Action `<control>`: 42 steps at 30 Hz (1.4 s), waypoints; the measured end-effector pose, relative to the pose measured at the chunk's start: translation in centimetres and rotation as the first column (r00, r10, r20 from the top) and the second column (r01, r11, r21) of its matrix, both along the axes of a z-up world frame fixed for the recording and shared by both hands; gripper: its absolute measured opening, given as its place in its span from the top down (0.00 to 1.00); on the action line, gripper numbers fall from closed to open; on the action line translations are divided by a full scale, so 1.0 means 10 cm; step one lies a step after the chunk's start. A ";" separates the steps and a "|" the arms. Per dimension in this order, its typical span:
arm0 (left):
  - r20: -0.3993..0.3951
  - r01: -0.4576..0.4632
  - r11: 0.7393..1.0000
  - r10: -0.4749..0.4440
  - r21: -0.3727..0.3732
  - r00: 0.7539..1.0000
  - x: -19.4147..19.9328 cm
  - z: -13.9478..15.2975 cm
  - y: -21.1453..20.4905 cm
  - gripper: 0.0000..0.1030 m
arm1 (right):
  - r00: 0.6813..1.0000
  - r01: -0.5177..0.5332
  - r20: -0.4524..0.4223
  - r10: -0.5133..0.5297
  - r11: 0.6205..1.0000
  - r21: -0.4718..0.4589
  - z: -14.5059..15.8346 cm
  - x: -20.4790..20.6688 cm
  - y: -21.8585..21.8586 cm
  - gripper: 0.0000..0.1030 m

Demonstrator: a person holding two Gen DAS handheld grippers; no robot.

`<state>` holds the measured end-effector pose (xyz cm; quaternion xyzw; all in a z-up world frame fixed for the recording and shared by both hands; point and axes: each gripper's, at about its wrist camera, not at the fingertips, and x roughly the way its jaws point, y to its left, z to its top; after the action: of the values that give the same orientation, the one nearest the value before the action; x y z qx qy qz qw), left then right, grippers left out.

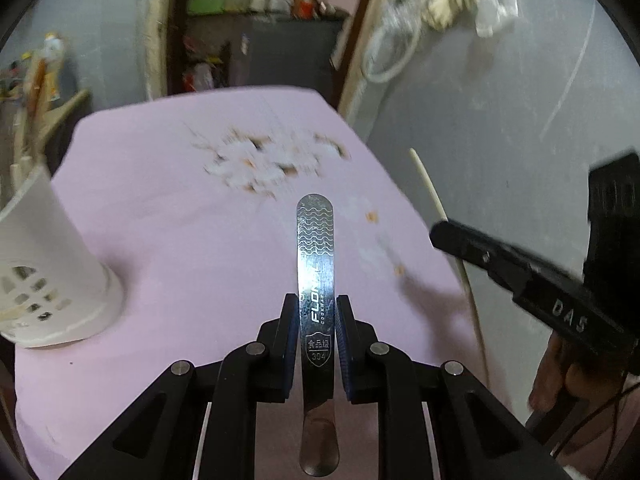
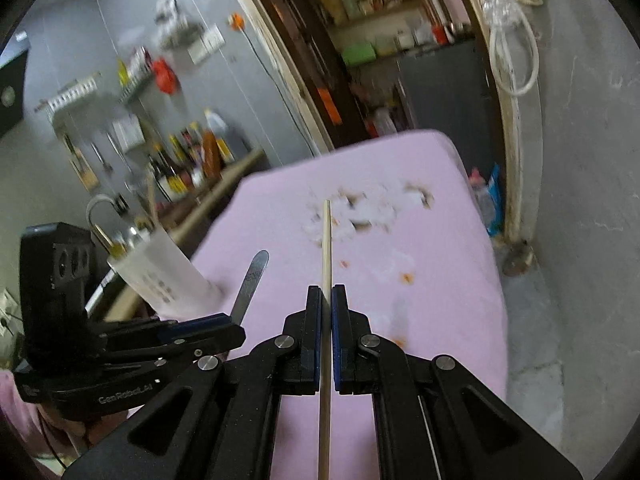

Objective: Organize utensils
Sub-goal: 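Lift the knife and chopstick up over the white caddy with both tools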

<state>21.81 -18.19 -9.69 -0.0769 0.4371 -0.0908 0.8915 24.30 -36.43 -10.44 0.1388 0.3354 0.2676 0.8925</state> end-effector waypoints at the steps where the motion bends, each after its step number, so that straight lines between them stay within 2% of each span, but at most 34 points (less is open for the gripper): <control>1: 0.029 -0.021 1.000 0.022 -0.006 0.999 -0.03 0.05 0.04 0.84 | 1.000 0.005 0.014 -0.006 1.000 0.009 0.03 0.00 0.02 0.96; 6: 0.136 -0.082 0.997 0.083 -0.016 0.987 -0.05 0.25 0.15 0.84 | 0.995 0.001 0.097 -0.009 0.997 0.081 0.27 0.00 0.13 0.96; 11: 0.235 -0.138 0.990 0.140 -0.024 0.962 -0.07 0.54 0.31 0.84 | 0.982 -0.013 0.190 -0.019 0.986 0.169 0.59 0.07 0.25 0.96; 14: 0.282 -0.167 0.985 0.171 -0.038 0.944 -0.06 0.72 0.45 0.84 | 0.970 -0.026 0.242 -0.021 0.982 0.189 0.78 0.12 0.37 0.96; 18: 0.348 -0.205 0.978 0.207 -0.043 0.914 -0.07 1.00 0.71 0.84 | 0.950 -0.046 0.312 -0.020 0.978 0.202 1.04 0.16 0.61 0.96; 21: 0.404 -0.240 0.969 0.241 -0.053 0.883 -0.11 1.22 0.94 0.84 | 0.933 -0.058 0.359 -0.022 0.976 0.210 1.23 0.17 0.83 0.96; 28: 0.496 -0.311 0.949 0.296 -0.056 0.816 -0.19 1.55 1.44 0.84 | 0.894 -0.083 0.448 -0.028 0.970 0.228 1.56 0.16 1.41 0.96; 34: 0.534 -0.376 0.922 0.366 -0.095 0.763 -0.24 1.68 1.98 0.84 | 0.888 -0.118 0.458 -0.044 0.940 0.320 1.59 0.22 1.83 0.96; 42: 0.480 -0.445 0.875 0.478 -0.189 0.736 -0.28 1.50 2.70 0.84 | 0.914 -0.057 0.393 -0.103 0.925 0.375 1.23 0.29 2.26 0.96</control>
<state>19.06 8.80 5.31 -0.1831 0.1483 0.1024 0.9664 27.22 -13.78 1.83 0.2541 0.0831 0.3394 0.9018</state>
